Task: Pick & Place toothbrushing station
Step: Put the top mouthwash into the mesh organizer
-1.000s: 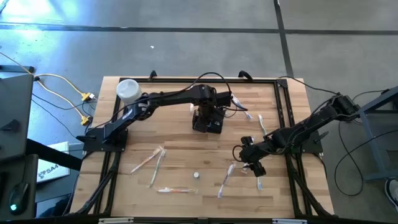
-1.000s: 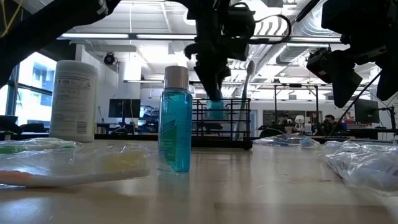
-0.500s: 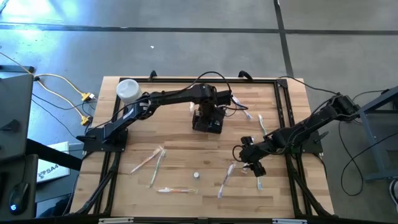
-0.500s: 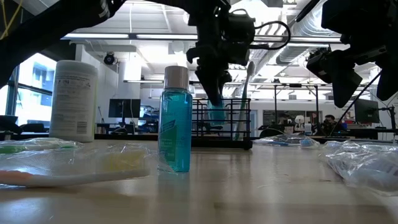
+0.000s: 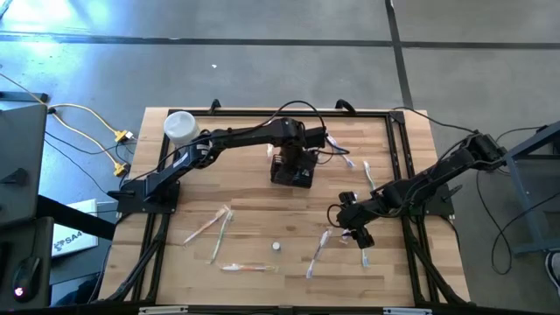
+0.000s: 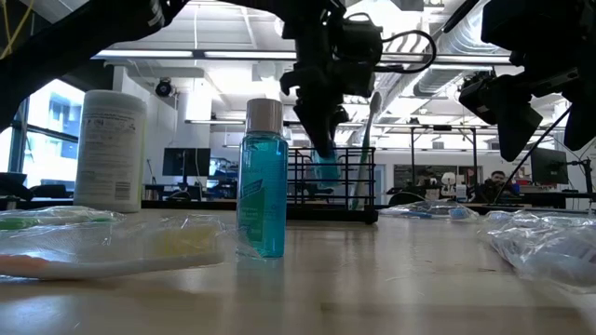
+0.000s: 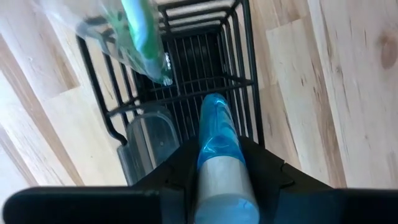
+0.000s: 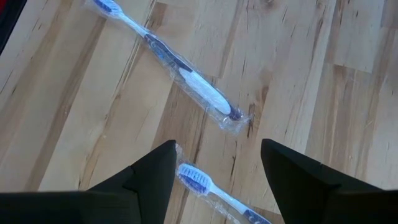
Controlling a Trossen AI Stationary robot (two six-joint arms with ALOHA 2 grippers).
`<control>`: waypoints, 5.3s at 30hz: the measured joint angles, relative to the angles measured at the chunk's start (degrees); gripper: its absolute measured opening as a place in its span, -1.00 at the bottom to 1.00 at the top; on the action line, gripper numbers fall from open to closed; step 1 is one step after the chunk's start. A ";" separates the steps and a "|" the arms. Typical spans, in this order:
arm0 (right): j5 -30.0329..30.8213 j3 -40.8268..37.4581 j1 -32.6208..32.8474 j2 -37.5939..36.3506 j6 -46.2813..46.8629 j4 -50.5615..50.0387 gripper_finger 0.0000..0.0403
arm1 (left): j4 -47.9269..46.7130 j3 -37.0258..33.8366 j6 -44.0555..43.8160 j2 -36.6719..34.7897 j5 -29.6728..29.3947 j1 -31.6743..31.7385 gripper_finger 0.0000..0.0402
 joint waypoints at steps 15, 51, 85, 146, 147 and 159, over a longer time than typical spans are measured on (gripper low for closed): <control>0.00 0.00 0.01 0.00 -0.17 0.00 0.14 | 1.24 -0.87 0.16 0.69 0.09 -0.02 -0.57; 0.00 0.00 -0.02 0.00 -1.38 0.00 0.14 | 1.85 -0.79 -0.02 3.41 0.57 1.03 -0.57; 0.00 0.00 0.00 0.00 -1.28 0.00 0.14 | 1.89 -0.74 -0.70 4.87 1.25 1.46 -0.53; -0.02 0.00 0.01 0.00 -0.13 -0.52 0.14 | 1.08 0.04 -3.74 4.76 1.25 1.36 -0.41; -0.02 0.00 -0.01 0.00 -0.13 -0.51 0.14 | 1.06 0.04 -3.93 4.76 1.31 1.33 -0.41; -0.02 0.00 -0.02 0.00 -0.13 -0.50 0.14 | 0.76 -0.08 -5.02 4.01 2.95 1.07 -0.41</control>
